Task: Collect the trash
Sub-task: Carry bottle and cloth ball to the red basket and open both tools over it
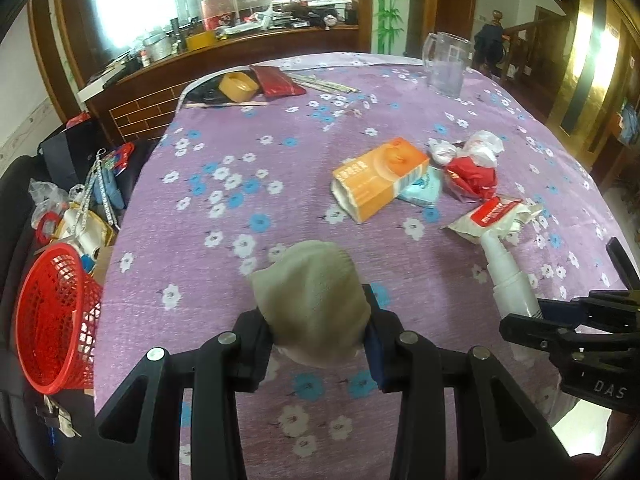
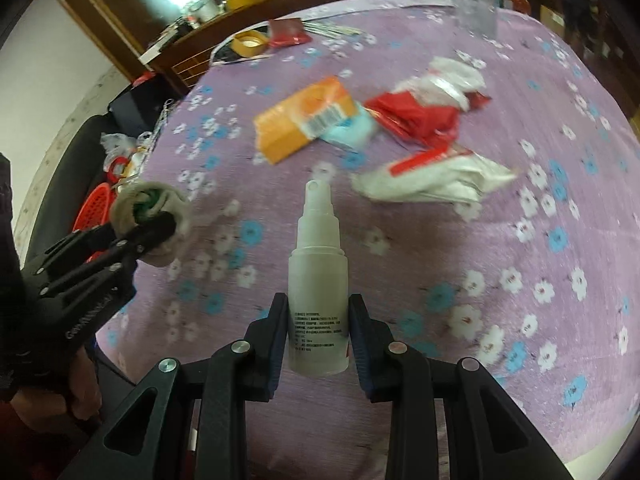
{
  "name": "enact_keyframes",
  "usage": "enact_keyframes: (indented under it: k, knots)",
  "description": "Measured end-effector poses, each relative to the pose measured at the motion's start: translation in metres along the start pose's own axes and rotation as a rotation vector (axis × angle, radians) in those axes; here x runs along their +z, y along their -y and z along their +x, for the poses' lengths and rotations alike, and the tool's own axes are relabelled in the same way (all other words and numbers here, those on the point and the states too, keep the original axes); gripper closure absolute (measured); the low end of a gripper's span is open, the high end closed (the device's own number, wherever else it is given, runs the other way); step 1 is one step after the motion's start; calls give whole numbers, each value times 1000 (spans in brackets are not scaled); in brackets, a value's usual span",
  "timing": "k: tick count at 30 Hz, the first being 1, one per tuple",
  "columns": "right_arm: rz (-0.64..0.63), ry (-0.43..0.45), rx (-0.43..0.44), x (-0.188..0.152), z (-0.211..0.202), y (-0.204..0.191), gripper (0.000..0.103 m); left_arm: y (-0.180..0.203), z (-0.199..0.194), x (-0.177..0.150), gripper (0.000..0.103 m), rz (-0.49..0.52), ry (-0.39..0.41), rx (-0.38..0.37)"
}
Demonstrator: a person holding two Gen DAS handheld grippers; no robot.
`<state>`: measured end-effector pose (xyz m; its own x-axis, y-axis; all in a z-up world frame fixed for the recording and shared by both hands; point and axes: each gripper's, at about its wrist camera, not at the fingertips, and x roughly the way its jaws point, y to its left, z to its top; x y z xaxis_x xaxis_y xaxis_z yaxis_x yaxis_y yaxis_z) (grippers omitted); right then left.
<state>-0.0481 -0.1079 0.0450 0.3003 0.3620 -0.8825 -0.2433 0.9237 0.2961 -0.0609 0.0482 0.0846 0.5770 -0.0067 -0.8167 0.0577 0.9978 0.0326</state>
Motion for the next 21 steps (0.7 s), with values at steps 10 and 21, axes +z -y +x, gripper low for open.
enact_keyframes:
  k: [10, 21]
  knots:
    - [-62, 3, 20, 5, -1, -28, 71, -28, -8, -9, 65, -46, 2, 32]
    - [-119, -17, 30, 8, 5, -58, 71, -55, -15, -21, 65, -95, 2, 50]
